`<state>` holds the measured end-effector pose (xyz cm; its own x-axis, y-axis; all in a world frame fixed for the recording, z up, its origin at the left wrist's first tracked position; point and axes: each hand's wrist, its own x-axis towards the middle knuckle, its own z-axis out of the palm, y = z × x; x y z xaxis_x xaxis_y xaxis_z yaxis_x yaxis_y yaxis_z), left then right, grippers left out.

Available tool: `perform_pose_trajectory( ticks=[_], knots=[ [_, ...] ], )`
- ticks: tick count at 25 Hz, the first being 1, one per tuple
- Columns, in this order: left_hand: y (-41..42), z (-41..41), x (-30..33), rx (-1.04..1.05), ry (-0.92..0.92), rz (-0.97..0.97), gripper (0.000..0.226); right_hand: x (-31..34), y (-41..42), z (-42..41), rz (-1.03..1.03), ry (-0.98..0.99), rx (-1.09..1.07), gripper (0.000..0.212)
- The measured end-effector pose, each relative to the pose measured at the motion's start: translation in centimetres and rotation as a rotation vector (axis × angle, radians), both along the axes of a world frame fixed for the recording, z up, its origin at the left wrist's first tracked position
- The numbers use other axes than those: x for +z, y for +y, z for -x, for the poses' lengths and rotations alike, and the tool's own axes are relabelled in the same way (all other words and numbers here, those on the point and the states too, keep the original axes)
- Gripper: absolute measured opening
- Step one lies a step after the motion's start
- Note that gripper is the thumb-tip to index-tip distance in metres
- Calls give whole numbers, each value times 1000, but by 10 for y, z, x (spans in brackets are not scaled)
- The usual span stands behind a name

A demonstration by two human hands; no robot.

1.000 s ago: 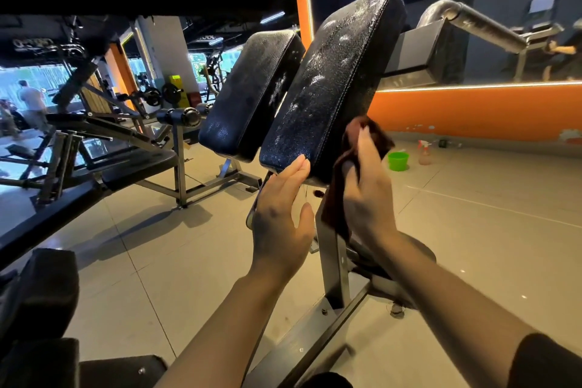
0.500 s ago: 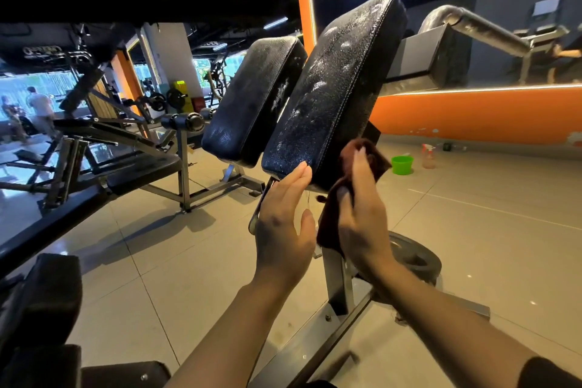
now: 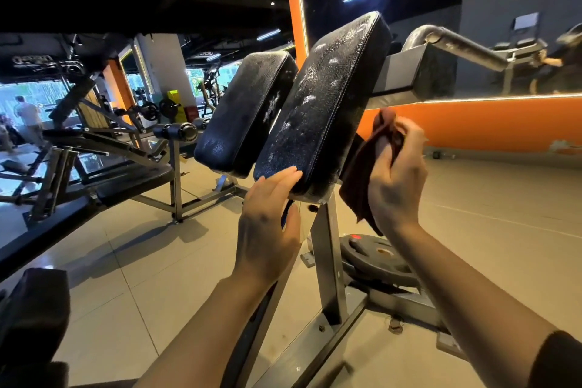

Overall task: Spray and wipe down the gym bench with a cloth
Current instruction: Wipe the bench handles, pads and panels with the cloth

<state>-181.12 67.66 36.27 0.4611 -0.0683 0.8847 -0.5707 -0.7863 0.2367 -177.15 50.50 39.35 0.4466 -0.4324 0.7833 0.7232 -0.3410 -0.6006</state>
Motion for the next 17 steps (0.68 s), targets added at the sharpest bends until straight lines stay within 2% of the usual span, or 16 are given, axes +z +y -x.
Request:
perform_pose_trajectory(
  ticks=[4, 9, 11, 15, 17],
  knots=[
    [-12, -8, 20, -45, -12, -37, 46, 39, 19, -26, 248, 108, 126, 51],
    [-18, -12, 6, -121, 52, 116, 50, -42, 57, 12, 254, 96, 149, 54],
    [-19, -12, 4, -128, 38, 136, 50, -53, 57, 12, 294, 71, 144, 55],
    [-17, -15, 5, -131, -6, 119, 47, 31, 17, -43, 228, 175, 128, 49],
    [-21, -17, 5, -120, -17, 139, 46, 48, 9, -51, 155, 200, 110, 48]
  ],
)
